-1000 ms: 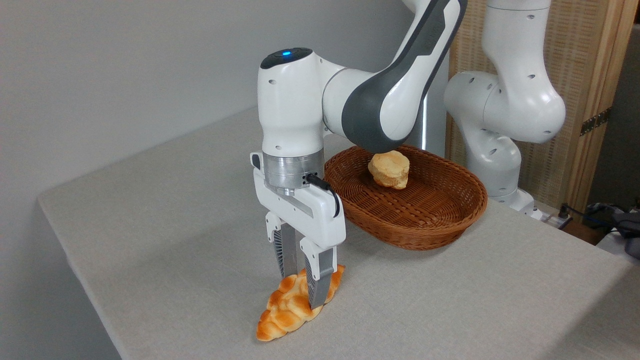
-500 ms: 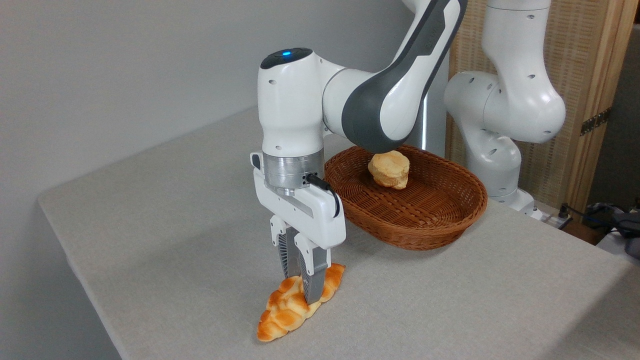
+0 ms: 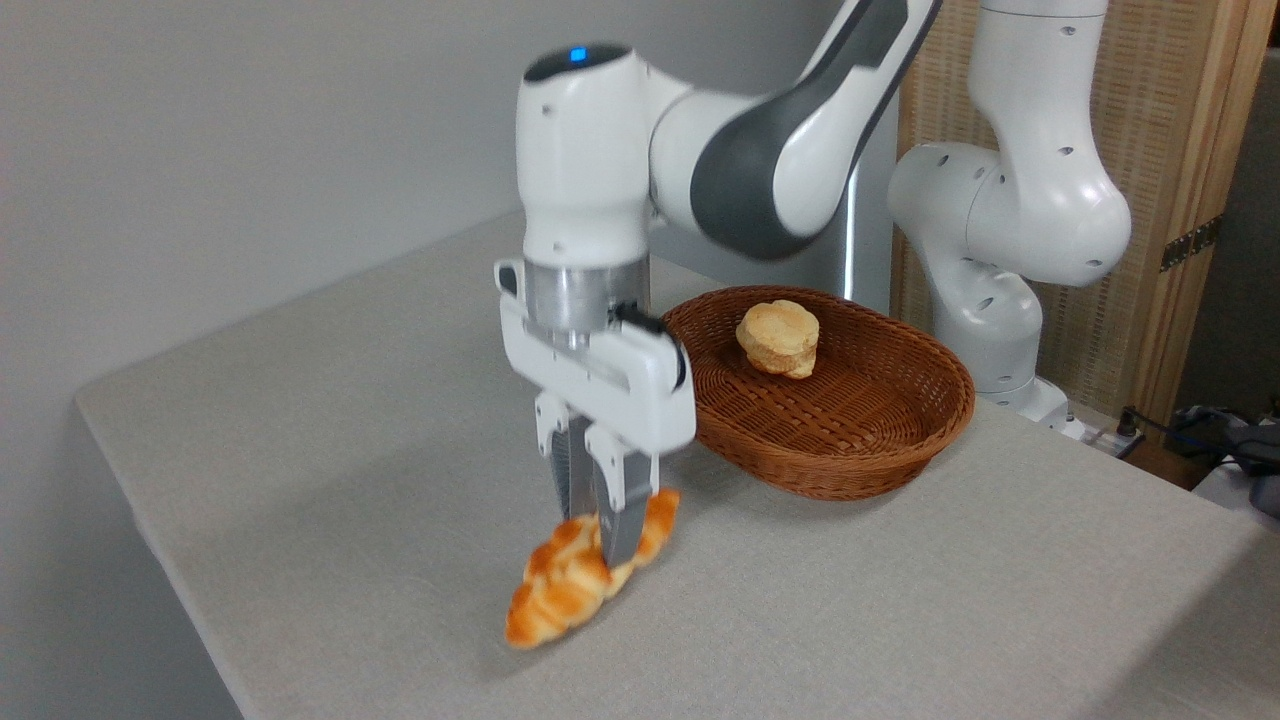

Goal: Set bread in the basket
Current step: 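Lift the braided roll and carry it over the wicker basket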

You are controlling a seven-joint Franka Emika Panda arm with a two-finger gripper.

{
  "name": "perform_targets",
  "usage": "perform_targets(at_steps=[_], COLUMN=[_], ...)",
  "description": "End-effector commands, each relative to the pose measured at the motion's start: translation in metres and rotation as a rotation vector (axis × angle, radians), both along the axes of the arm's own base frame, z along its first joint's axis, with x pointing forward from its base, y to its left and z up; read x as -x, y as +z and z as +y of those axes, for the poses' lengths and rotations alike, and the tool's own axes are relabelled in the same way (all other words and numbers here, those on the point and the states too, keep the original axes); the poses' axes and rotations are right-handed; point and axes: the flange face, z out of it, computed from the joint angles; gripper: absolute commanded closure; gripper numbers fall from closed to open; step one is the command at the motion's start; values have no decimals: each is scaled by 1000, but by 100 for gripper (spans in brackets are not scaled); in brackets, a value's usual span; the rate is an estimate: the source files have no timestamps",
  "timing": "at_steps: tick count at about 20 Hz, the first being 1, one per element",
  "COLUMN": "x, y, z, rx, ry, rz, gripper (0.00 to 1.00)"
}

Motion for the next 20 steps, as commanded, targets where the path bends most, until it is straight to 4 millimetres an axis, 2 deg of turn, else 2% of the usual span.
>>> perform_targets(at_steps=[1,5,8,11,17,20], x=[34,70,87,114,147,171], y=[55,91,104,116,117,97], z=[0,-2,-7,-20,-34,-40], rx=[51,75,73,83,88,72], ry=[19,14,-19,-63,-132,-201], rz=[33,74,98,161,240,328], gripper=[64,64,64,64,64,64])
